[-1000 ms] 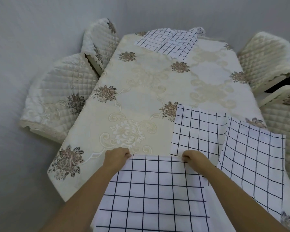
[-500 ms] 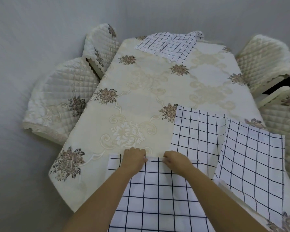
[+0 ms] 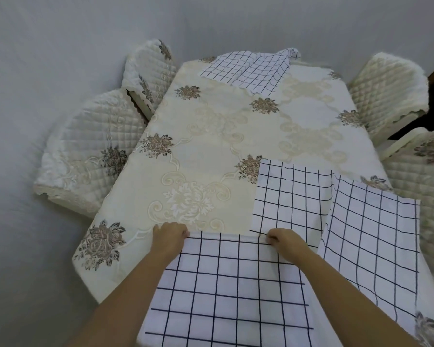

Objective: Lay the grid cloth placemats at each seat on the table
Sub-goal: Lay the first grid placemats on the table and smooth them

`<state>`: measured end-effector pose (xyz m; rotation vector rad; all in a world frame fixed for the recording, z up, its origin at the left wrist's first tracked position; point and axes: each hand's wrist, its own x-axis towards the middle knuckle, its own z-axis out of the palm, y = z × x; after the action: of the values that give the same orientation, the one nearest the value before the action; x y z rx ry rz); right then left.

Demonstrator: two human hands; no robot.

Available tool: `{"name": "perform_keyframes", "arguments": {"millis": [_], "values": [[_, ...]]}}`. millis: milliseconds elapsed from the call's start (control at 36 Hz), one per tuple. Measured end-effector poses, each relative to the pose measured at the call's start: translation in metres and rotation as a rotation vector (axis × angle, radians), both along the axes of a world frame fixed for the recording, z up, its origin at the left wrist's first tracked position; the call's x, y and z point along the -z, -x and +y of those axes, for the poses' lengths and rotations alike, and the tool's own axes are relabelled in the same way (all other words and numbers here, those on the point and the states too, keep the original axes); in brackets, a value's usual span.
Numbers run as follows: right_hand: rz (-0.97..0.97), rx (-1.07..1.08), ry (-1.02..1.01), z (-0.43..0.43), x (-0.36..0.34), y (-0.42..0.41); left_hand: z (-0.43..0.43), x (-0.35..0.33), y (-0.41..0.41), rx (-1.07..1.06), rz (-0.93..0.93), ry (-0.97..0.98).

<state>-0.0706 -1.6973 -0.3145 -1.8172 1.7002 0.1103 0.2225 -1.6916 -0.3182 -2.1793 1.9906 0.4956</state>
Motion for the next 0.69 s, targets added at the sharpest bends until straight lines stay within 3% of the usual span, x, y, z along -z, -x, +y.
{"name": "perform_keyframes", "arguments": {"millis": [83, 250, 528, 694], "values": [[0.018, 0.030, 0.002, 0.001, -0.001, 0.010, 0.005, -0.002, -0.012, -0.115, 0.047, 0.000], [0.007, 0.018, -0.015, 0.002, -0.002, 0.014, 0.015, -0.006, -0.012, -0.420, 0.451, 0.030], [-0.007, -0.124, -0.041, -0.003, -0.015, -0.002, 0.020, -0.017, 0.008, -0.529, 0.601, 0.202], [-0.059, -0.137, -0.038, -0.004, -0.022, -0.024, 0.015, -0.019, 0.000, -0.533, 0.587, 0.230]]}}
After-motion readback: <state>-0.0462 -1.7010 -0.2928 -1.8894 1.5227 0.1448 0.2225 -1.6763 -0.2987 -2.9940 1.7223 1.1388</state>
